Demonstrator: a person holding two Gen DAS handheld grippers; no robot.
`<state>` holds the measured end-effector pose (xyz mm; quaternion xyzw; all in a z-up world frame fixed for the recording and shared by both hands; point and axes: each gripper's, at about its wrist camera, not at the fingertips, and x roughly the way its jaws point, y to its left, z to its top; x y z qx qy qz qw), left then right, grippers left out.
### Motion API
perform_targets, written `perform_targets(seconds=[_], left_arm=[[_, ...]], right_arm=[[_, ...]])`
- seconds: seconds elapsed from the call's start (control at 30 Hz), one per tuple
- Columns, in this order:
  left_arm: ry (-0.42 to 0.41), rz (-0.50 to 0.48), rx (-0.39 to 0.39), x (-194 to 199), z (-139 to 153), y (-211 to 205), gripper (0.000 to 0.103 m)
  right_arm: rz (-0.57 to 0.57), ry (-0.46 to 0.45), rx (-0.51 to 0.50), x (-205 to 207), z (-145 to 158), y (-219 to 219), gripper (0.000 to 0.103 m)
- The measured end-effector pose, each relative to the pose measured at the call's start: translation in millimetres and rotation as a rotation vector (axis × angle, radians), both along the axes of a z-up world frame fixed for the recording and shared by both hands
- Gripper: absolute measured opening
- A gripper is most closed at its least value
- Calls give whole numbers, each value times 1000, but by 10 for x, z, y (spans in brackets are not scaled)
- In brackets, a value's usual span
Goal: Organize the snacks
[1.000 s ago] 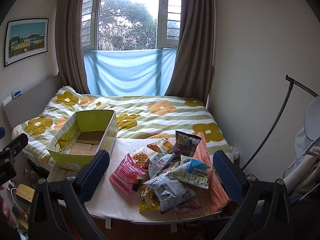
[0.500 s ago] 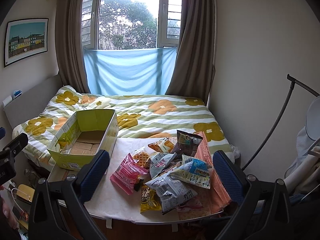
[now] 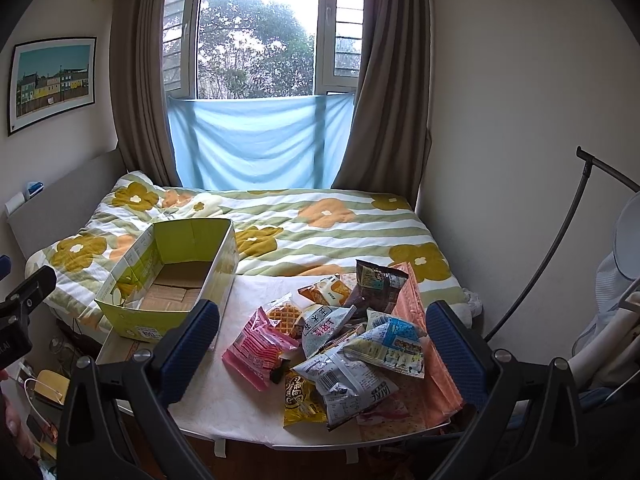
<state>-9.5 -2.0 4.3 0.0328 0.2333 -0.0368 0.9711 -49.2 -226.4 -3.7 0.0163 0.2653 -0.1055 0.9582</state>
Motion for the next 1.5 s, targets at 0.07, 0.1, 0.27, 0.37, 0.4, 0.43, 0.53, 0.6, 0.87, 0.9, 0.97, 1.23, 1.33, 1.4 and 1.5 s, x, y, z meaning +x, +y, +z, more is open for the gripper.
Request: perform_targets(seconds=[0.07,0.1,0.27,0.37,0.4,0.43,0.53,0.6,0.87,0.9,0.97,1.23,1.33,1.4,1.5], left_arm=[[-1,0,-2,-3,2,7,103],[-1,-1,-2,-3,2,5,103],[1,-3,-3,-2,2,4,103],[1,-2,-4,6,-6,3,103],[1,-2,-4,6,-8,1,103],[2,-2,-4,7,-9,-1,103],[1,1,-4,13,-11,-2,103],[1,4,-6,16,-22,-1,103],[2,-9,-29,55,-43,47,103],[10,-17,-40,64,-54,52,103],[29,-31,-48,95,-78,44,103],[95,-154,-23,291,-310,-106,103],[133,-212,-12,427,-429,-254,103],[155,-254,-9,538,-484,-384,103],[199,-311,-10,748,-558,-629,103]], right_arm=[[0,1,0,1,-1,-1,103],[0,1,1,-11,5,6,103],[0,2,1,-12,6,8,103],[1,2,1,-13,3,10,103],[1,3,2,-13,3,9,103],[1,3,2,-24,8,16,103],[1,2,2,-23,8,16,103],[2,4,3,-20,9,14,103],[-9,3,6,-65,-3,33,103],[-16,9,7,-71,-20,40,103],[-34,28,12,-32,-69,70,103],[-129,101,45,-101,-249,-189,103],[-161,127,73,-77,-322,-396,103],[-182,142,78,-42,-349,-524,103],[-196,169,107,67,-400,-713,103]])
